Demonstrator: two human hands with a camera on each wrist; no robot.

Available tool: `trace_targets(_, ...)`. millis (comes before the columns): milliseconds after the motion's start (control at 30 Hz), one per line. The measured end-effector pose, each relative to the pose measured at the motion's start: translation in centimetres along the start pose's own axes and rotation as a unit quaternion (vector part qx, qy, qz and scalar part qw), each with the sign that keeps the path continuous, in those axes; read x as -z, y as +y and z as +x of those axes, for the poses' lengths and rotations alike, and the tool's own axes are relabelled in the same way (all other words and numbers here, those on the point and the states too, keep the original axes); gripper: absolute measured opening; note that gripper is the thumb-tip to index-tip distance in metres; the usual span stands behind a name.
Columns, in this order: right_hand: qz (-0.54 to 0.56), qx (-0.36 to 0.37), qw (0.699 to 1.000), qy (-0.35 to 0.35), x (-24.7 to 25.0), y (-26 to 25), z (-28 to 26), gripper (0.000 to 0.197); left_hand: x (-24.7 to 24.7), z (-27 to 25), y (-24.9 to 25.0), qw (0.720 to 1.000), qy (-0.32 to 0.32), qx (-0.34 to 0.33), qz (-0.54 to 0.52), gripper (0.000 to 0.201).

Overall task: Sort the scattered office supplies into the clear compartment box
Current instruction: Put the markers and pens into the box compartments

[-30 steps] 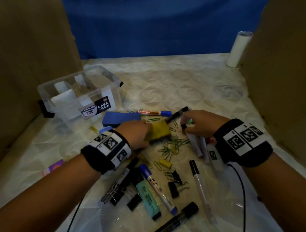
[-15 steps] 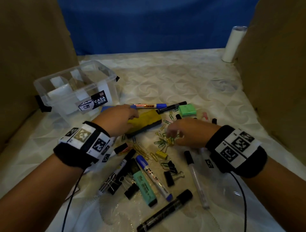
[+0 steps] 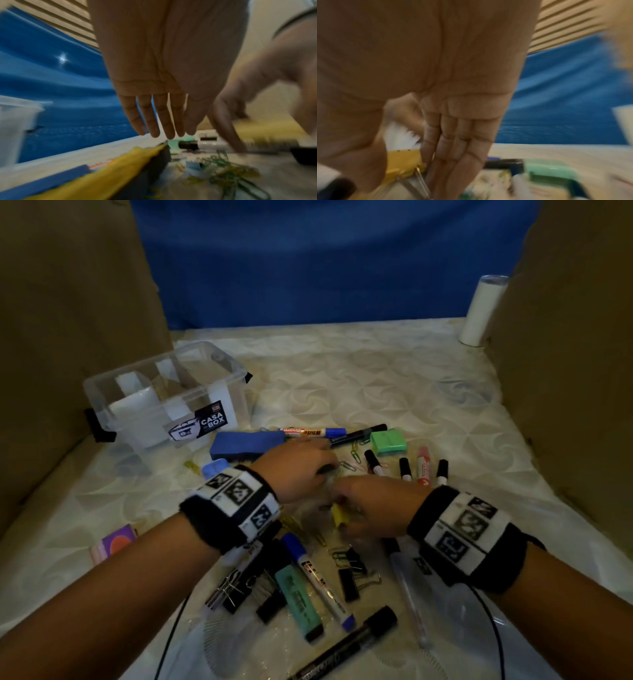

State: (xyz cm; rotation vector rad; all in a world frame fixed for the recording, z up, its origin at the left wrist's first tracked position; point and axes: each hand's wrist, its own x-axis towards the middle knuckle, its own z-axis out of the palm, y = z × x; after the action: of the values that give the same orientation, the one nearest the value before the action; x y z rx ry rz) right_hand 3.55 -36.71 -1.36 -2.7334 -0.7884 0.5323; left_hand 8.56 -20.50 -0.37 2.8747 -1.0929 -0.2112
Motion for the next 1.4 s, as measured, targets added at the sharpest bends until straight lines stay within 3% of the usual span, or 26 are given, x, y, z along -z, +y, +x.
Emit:
trace_targets(133, 0.148, -0.091, 0.981, 0.083, 2.2, 2.9, -2.5, 0.028, -0.7, 3.0, 1.6, 0.999, -0.025, -0.001, 0.024, 0.033)
trace_targets(333, 0.285, -0.147, 0.929, 0.188, 3.5, 6.0, -5.3, 0.019, -1.7, 5.5, 2.1, 0.997, -0.068, 0.016, 0.031, 0.027)
trace_targets(533, 0.319, -0.166, 0.900, 0.246, 3.6, 6.9, -5.8, 0.018, -1.8, 5.6, 2.2, 0.997, -0.068, 0.018, 0.007, 0.023)
trace_targets(767, 0.386, -0.136, 0.879, 0.247, 2.9, 3.9, -4.3, 0.017, -1.8, 5.5, 2.4, 0.995, -0.095, 0.023, -0.001, 0.019)
trace_targets(833, 0.371, -0.116, 0.890, 0.238, 2.4, 3.1, -4.1, 0.016, -1.4, 5.3, 2.5, 0.996, -0.081, 0.031, -0.007, 0.016)
trace_targets(933, 0.274, -0.087, 0.934, 0.213, 1.3, 1.9, -4.3, 0.021, -0.2, 4.4, 2.0, 0.998, -0.023, 0.036, -0.046, 0.014)
trace_targets(1067, 0.187, -0.056, 0.973, 0.125, 0.0, 0.3, -4.5, 0.038, 1.5, 1.2, 1.1, 0.987, 0.043, 0.054, -0.144, 0.019)
trace_targets(1267, 0.117, -0.087, 0.989, 0.002, -1.2, -0.4, -4.1, 0.022, 2.4, -4.9, -0.6, 0.972, 0.110, 0.101, -0.180, 0.028)
trace_targets(1400, 0.034, -0.074, 0.994, -0.072, -2.1, -1.4, -3.5, 0.035, 1.7, -8.0, -1.7, 0.957, 0.124, 0.138, -0.222, 0.029)
